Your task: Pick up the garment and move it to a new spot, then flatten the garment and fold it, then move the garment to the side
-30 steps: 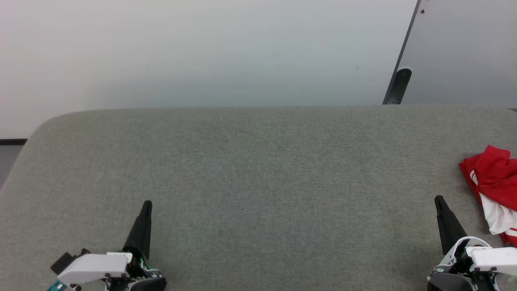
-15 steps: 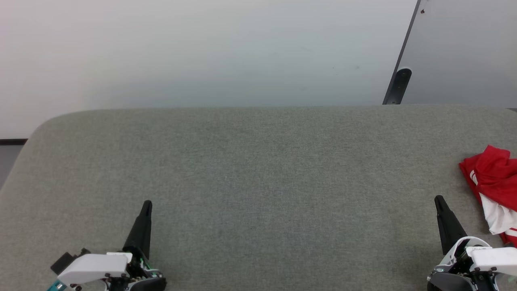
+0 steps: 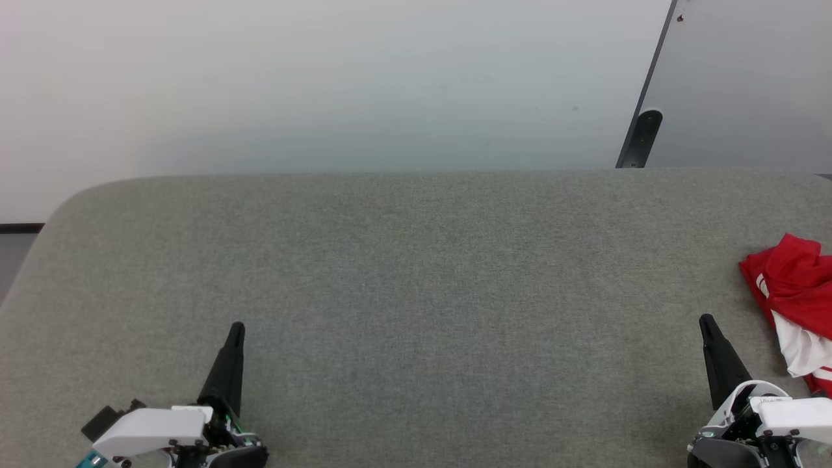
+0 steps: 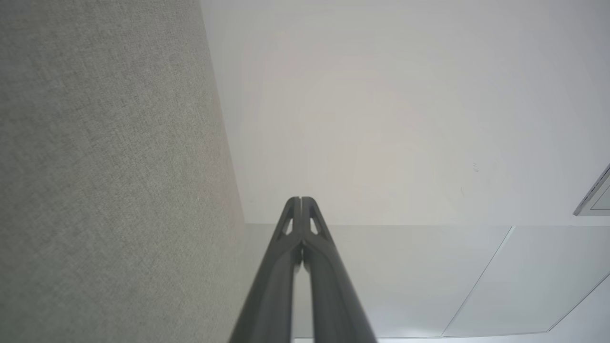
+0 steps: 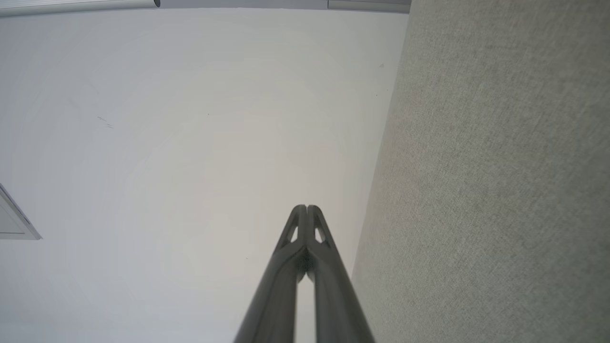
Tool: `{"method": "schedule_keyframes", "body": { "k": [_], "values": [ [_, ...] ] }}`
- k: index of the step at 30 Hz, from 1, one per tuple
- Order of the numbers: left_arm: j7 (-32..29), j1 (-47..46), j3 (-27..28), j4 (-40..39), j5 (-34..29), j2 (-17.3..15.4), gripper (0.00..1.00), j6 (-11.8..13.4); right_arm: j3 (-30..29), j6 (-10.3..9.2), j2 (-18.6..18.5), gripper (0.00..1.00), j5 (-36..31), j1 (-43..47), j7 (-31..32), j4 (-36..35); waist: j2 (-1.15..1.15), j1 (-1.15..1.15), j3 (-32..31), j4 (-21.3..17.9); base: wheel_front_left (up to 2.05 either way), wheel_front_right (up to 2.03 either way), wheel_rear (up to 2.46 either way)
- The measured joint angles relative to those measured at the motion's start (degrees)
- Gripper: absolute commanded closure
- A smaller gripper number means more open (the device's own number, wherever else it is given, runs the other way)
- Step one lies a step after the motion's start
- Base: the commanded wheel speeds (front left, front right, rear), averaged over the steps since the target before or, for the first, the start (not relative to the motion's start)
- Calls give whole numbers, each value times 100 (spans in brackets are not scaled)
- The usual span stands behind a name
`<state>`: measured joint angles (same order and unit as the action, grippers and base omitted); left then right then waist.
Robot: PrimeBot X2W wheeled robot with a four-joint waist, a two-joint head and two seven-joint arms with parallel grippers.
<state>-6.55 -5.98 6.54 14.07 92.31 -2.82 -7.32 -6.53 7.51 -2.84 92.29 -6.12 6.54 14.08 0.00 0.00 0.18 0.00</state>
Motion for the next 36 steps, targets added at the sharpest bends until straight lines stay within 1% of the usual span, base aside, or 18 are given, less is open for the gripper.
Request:
{"method": "schedule_keyframes", "body": {
  "k": [36],
  "values": [
    [0, -1, 0, 0, 0, 0, 100, 0, 0, 0, 0, 100, 0, 0, 0, 0, 0, 0, 0, 0, 0, 0, 0]
  ]
}}
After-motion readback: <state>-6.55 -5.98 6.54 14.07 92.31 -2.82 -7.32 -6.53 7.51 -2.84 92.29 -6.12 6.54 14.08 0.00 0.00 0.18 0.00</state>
